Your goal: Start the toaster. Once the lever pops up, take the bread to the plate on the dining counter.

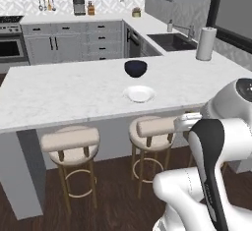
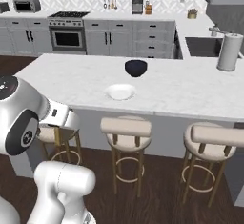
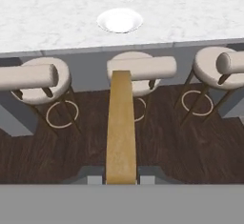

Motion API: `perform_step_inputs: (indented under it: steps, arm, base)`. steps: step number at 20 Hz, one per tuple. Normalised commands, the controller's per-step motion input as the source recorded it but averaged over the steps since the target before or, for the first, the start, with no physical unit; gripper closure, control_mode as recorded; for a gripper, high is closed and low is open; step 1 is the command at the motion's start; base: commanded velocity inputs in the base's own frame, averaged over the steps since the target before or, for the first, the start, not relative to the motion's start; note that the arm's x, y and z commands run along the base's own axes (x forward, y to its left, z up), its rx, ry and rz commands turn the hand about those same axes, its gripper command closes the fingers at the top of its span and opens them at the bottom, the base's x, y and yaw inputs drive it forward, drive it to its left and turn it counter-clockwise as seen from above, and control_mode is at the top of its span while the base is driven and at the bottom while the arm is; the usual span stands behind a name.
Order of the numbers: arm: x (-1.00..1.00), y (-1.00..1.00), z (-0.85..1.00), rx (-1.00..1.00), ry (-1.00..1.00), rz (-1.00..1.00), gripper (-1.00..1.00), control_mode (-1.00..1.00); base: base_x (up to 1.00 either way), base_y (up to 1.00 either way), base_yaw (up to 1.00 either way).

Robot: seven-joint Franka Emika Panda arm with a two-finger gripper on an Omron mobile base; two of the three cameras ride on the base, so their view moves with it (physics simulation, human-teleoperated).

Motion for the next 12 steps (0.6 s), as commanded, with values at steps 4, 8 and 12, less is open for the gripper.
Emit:
perform_step_inputs:
  steps: [4,8,12]
  arm:
    - [0.00,0.00,0.00,0.00,0.00,0.00,1.00,1.00]
    - [0.00,0.00,0.00,0.00,0.00,0.00,1.00,1.00]
    - [0.00,0.00,0.00,0.00,0.00,0.00,1.00,1.00]
  base:
    - [0.50,-0.68,0.13]
    - [0.61,-0.39,0.01]
    - [0.62,-0.13,0.00]
